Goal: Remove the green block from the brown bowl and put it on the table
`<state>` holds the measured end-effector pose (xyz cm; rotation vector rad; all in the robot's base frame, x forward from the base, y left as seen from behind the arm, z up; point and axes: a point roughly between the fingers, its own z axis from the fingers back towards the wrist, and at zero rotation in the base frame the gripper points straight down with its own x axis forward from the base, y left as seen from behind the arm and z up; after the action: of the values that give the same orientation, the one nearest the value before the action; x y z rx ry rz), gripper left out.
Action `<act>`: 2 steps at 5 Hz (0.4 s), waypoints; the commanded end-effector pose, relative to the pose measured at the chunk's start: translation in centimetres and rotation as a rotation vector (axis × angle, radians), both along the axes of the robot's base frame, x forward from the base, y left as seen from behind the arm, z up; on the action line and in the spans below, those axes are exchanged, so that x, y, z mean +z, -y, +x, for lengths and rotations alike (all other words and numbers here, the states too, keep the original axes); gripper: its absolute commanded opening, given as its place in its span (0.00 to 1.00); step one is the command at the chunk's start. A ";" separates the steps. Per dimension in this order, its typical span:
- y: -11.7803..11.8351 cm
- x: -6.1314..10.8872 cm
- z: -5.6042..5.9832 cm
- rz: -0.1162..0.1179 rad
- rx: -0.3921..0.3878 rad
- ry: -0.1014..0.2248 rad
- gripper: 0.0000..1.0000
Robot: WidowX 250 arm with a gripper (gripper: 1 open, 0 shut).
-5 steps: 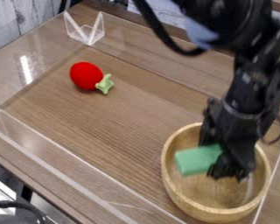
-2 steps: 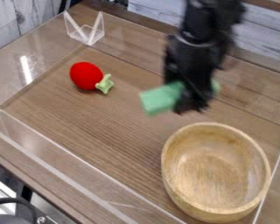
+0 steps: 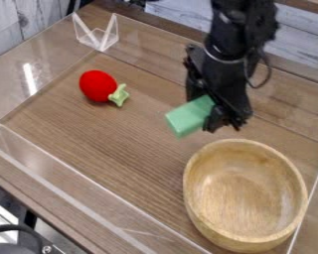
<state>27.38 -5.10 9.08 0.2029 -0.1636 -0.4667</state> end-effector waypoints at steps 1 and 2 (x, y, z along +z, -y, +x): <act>-0.2 0.2 1.9 -0.008 0.083 0.078 0.00; -0.9 0.0 2.3 -0.013 0.157 0.093 0.00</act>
<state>28.57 -4.06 7.57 0.2276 -0.1791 -0.3176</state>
